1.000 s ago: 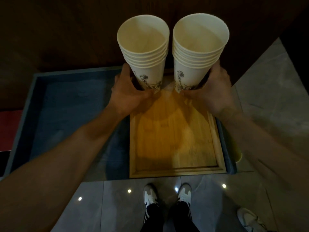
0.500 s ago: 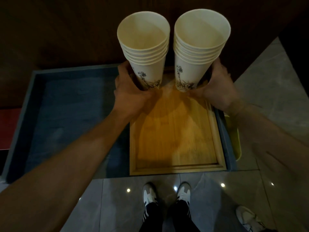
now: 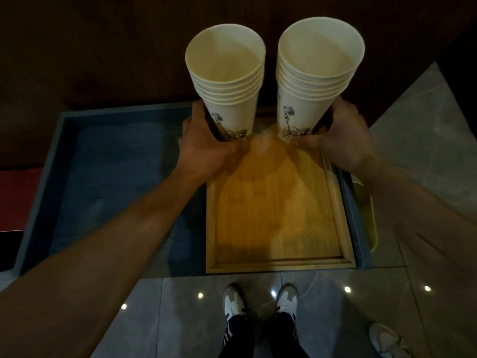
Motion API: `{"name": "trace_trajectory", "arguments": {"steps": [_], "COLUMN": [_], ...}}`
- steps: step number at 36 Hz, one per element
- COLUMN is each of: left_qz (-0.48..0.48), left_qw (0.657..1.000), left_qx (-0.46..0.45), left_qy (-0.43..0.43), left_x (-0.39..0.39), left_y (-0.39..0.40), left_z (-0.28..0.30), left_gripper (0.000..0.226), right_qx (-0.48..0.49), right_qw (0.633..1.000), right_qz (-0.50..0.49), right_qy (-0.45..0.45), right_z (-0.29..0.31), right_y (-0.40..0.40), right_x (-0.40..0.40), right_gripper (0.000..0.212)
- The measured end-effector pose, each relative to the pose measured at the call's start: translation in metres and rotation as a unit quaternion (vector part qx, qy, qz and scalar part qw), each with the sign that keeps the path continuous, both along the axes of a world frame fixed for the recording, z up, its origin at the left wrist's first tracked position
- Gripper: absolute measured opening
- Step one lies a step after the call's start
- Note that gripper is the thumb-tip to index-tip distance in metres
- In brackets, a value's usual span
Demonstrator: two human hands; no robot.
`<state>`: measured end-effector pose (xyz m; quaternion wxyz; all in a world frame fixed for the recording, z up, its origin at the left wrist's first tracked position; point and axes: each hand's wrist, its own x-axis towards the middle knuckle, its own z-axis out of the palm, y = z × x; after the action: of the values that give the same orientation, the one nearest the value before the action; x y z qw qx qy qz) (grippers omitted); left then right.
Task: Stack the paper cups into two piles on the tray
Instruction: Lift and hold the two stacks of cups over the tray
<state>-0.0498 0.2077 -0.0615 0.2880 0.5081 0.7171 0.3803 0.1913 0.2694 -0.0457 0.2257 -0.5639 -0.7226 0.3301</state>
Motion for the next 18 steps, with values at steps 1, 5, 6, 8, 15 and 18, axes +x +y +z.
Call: {"name": "trace_trajectory", "arguments": {"steps": [1, 5, 6, 8, 15, 18], "left_qz": [-0.002, -0.013, -0.01, -0.007, -0.019, -0.024], "left_qw": [1.0, 1.0, 1.0, 1.0, 1.0, 1.0], "left_qx": [0.0, 0.002, 0.002, 0.002, -0.007, -0.011], "left_qy": [0.0, -0.002, -0.003, -0.003, 0.003, 0.004], "left_x": [-0.001, -0.007, -0.008, -0.01, -0.012, -0.012], "left_y": [-0.001, -0.002, -0.002, -0.002, -0.003, -0.002], "left_z": [0.001, 0.002, 0.002, 0.003, 0.004, 0.005], "left_gripper": [0.091, 0.087, 0.086, 0.085, 0.088, 0.094], "right_qx": [0.0, -0.002, -0.004, -0.003, -0.005, -0.014], "right_qw": [1.0, 1.0, 1.0, 1.0, 0.999, 0.998], "right_qz": [0.006, 0.021, 0.019, 0.017, 0.042, 0.065], "right_qy": [-0.002, 0.002, 0.004, 0.005, -0.006, -0.023], "right_z": [0.0, -0.002, -0.003, -0.003, -0.004, -0.001], "right_y": [0.001, 0.005, 0.005, 0.008, 0.017, 0.022], "right_x": [0.001, 0.005, 0.006, 0.008, 0.015, 0.018], "right_gripper": [0.1, 0.096, 0.094, 0.092, 0.089, 0.087]}}
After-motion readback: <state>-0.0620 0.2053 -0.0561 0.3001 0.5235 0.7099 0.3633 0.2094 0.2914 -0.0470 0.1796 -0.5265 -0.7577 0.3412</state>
